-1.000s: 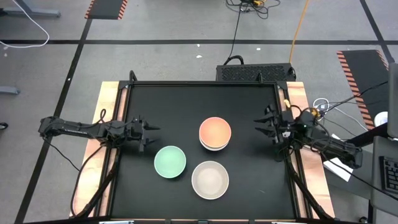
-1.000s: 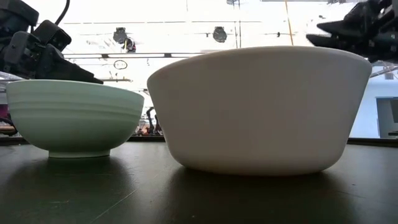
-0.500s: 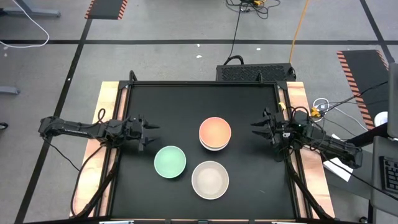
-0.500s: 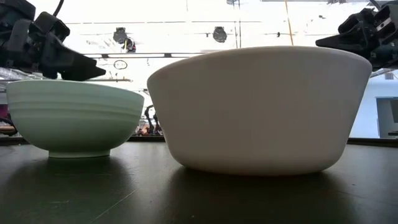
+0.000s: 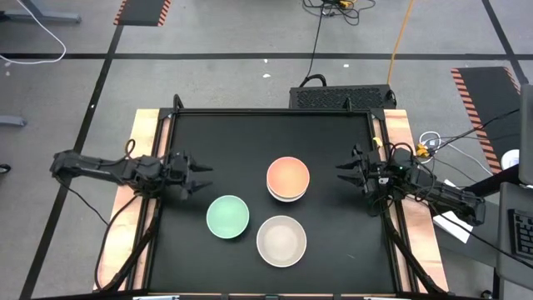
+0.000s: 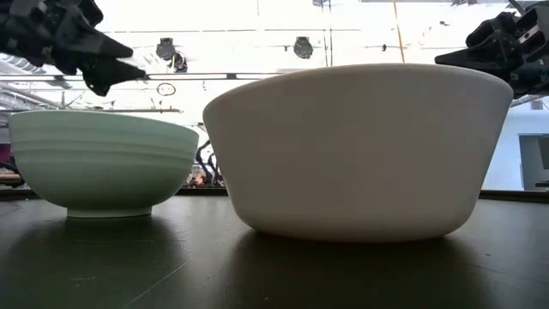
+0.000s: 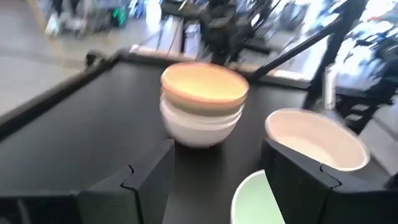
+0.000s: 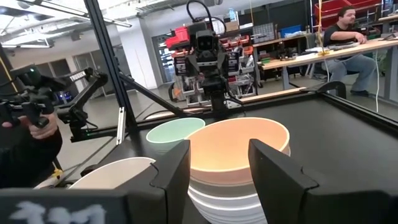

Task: Nest bowls inside each other
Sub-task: Stack the blue bowl on the stacked orange bowl

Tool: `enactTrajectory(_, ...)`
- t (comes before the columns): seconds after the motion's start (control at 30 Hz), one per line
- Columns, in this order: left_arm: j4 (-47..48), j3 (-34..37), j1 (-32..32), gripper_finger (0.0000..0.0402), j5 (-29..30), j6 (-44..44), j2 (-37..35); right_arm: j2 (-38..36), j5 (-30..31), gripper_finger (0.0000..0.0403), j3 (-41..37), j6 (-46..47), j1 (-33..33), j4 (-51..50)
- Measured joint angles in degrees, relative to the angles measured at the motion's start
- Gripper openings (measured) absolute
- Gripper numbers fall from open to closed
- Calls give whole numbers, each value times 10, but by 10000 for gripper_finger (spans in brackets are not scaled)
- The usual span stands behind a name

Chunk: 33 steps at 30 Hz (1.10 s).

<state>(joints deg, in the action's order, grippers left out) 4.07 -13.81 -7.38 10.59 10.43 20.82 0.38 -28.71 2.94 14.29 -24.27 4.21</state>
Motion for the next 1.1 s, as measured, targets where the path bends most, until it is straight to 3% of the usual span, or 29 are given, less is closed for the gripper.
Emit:
enactTrajectory(0.5,170,-149,3,242,14,86,236,5,1,155,-21,15,0,0)
enactTrajectory(0.67,210,-175,11,242,-11,111,292,5,1,155,-21,15,0,2)
enactTrajectory(1.1,244,-192,33,244,-62,126,350,5,1,155,-21,22,0,2)
